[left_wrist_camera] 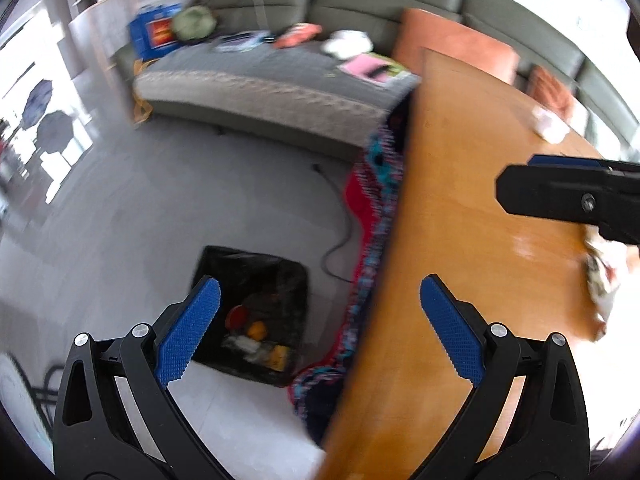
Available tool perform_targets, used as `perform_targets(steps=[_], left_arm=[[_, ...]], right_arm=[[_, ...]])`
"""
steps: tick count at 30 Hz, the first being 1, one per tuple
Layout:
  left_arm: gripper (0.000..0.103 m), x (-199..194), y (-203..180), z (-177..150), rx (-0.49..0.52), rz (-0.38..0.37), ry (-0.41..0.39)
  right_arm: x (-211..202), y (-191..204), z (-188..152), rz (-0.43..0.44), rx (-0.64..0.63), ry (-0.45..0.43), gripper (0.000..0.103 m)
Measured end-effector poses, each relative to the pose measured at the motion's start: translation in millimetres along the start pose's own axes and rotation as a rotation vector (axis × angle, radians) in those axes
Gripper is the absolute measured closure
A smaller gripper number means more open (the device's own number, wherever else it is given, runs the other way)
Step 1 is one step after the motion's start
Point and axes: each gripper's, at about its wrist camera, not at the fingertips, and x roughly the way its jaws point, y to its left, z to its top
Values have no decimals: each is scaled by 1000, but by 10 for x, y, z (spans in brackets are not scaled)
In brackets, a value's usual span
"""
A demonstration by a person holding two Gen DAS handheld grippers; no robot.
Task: Collect trash
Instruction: 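Return both tools to the table and grasp the white cloth with the left tool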
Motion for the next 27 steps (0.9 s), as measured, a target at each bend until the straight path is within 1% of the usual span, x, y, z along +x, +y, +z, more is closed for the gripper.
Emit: perform_targets(steps=[6,10,13,17,21,24,27], left_arm=[[6,-1,-889,-3,139,-94,11],[6,-23,-1446,-72,215,-161,21],[6,-32,-1881,-159,283,-205,30],[6,-29,-2358,-283,355,-234,51],[6,-46,-2748,-376,401,-270,68],[6,-46,-3069,-439,428,-310,90],[6,-39,-3287,-493,455,-321,97]], right_arm=[[-456,-758,-421,-82,105,-38,31],[-744,-1284,-717,-128,193,-61,31],[-915,-1584,-913,-152,238,-75,31],[-1134,-1983,-1179,-188,293,-90,31],[-1326,-2360,-1442,-217,346,-98,31],[-1419,-2561,-1640,-231,388,-93,31],[-1495,-2707,-1820,-243,422,-88,31]])
